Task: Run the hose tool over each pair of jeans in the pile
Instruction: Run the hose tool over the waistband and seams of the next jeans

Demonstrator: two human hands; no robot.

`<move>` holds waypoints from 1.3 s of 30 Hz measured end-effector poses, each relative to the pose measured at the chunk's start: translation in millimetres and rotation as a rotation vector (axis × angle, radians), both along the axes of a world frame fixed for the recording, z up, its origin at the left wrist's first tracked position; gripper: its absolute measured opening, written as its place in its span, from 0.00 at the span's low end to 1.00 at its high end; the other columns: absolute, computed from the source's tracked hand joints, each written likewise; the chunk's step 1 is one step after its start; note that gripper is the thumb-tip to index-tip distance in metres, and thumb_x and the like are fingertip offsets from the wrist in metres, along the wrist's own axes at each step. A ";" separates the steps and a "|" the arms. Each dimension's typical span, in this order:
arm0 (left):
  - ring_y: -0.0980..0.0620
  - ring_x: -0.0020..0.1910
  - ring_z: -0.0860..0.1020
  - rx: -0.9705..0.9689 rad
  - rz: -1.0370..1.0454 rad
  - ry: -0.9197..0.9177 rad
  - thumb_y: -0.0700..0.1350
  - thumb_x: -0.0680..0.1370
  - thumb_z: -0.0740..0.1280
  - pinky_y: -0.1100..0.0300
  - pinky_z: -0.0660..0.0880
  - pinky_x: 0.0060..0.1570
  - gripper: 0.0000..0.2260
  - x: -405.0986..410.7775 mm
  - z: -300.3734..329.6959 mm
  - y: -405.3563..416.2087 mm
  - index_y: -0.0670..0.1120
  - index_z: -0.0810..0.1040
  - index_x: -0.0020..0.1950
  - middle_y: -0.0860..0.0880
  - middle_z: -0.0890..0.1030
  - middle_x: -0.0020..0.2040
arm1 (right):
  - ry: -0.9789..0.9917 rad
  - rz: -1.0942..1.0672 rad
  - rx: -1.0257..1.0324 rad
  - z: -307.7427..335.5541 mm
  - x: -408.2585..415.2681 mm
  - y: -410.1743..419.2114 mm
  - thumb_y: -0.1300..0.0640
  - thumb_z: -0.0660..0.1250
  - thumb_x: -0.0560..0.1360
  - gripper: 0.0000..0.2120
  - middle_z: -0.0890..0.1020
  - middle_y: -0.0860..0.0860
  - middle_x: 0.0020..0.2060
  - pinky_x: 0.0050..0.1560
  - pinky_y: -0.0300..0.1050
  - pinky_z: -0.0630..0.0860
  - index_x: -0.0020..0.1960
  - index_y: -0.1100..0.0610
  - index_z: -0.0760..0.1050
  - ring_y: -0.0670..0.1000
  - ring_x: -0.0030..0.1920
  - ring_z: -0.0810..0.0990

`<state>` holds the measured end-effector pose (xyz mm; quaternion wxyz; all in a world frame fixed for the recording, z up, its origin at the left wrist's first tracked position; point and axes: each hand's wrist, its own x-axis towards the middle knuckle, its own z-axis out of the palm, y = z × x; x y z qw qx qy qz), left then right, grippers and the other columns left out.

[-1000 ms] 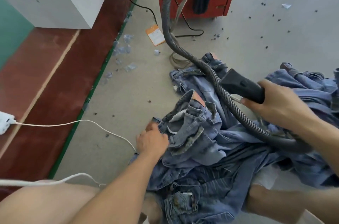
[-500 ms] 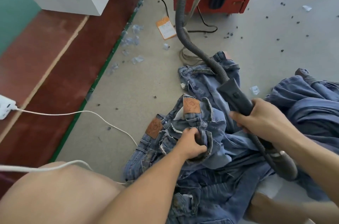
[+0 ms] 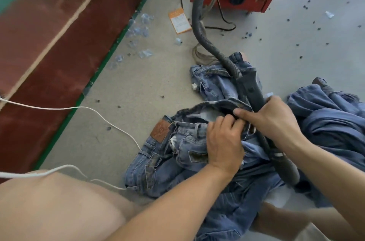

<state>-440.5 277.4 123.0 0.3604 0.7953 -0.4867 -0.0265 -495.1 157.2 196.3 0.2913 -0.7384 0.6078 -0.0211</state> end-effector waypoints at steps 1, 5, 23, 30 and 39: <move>0.47 0.43 0.72 -0.001 -0.005 -0.060 0.38 0.78 0.66 0.54 0.64 0.43 0.09 2.6 1.0 3.0 0.49 0.82 0.51 0.50 0.75 0.42 | 0.037 0.004 0.011 -3.2 -1.0 -1.1 0.37 0.82 0.61 0.27 0.79 0.49 0.22 0.25 0.41 0.66 0.36 0.59 0.76 0.47 0.22 0.77; 0.47 0.49 0.73 0.038 -0.126 -0.110 0.39 0.77 0.64 0.52 0.66 0.49 0.18 -6.7 7.7 21.4 0.53 0.81 0.63 0.51 0.75 0.48 | 0.086 -0.043 0.033 -11.5 -9.0 -6.7 0.52 0.77 0.65 0.15 0.78 0.51 0.23 0.26 0.42 0.67 0.32 0.61 0.77 0.52 0.26 0.77; 0.38 0.48 0.82 -0.251 0.970 2.228 0.29 0.80 0.64 0.45 0.84 0.39 0.16 7.8 36.5 34.9 0.35 0.73 0.69 0.33 0.81 0.58 | -0.702 -0.415 0.444 23.6 -24.8 -10.5 0.67 0.75 0.72 0.06 0.82 0.51 0.28 0.25 0.41 0.76 0.43 0.60 0.79 0.48 0.25 0.80; 0.35 0.50 0.83 -0.588 0.829 2.262 0.31 0.81 0.54 0.43 0.81 0.44 0.17 57.4 30.9 35.6 0.33 0.76 0.65 0.34 0.84 0.53 | -0.670 -0.497 0.478 17.8 -39.1 -15.6 0.67 0.75 0.71 0.08 0.78 0.51 0.25 0.34 0.47 0.76 0.39 0.61 0.77 0.52 0.27 0.76; 0.34 0.67 0.74 0.381 1.081 1.286 0.50 0.83 0.66 0.44 0.75 0.65 0.24 66.8 1.6 42.3 0.40 0.67 0.76 0.36 0.67 0.74 | -0.642 -0.347 0.415 11.9 -44.7 -3.4 0.67 0.74 0.71 0.08 0.81 0.51 0.30 0.38 0.50 0.76 0.46 0.58 0.79 0.51 0.32 0.78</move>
